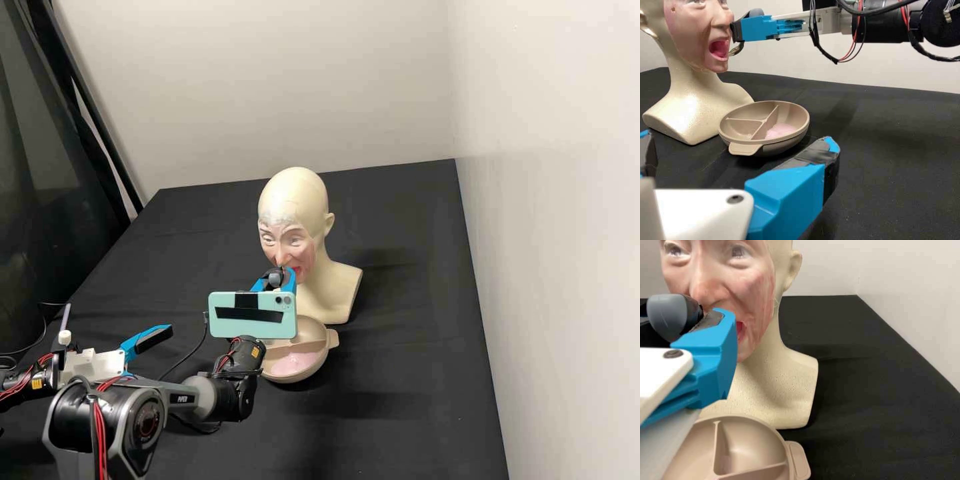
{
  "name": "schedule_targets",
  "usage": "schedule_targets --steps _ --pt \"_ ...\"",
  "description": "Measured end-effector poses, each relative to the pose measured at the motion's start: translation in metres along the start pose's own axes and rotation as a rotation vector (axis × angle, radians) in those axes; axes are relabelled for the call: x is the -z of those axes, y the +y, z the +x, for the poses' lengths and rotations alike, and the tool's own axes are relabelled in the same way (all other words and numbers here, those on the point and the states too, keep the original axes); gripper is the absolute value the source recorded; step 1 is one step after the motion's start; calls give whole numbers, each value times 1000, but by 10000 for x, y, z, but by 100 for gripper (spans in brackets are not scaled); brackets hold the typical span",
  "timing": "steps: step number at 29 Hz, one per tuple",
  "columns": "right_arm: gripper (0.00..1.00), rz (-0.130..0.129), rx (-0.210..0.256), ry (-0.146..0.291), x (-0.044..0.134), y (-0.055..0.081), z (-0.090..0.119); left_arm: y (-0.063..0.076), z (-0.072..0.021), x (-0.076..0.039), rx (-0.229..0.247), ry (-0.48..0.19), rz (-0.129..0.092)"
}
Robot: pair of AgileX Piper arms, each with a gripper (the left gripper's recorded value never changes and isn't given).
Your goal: Feed the grandma with a spoon
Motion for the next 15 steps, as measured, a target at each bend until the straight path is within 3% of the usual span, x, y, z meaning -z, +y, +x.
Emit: schedule_targets --steps 3,5,8,15 --pt "0 1 -2 0 5 3 -76 0 0 0 0 0 0" --pt "0 21 -13 -18 -9 -11 -127 0 0 0 0 0 0" --pt "0 26 -12 -16 -19 -49 -202 0 0 0 0 0 0" --pt "0 25 -47 32 -54 -111 -370 -1 0 -5 0 -1 -1"
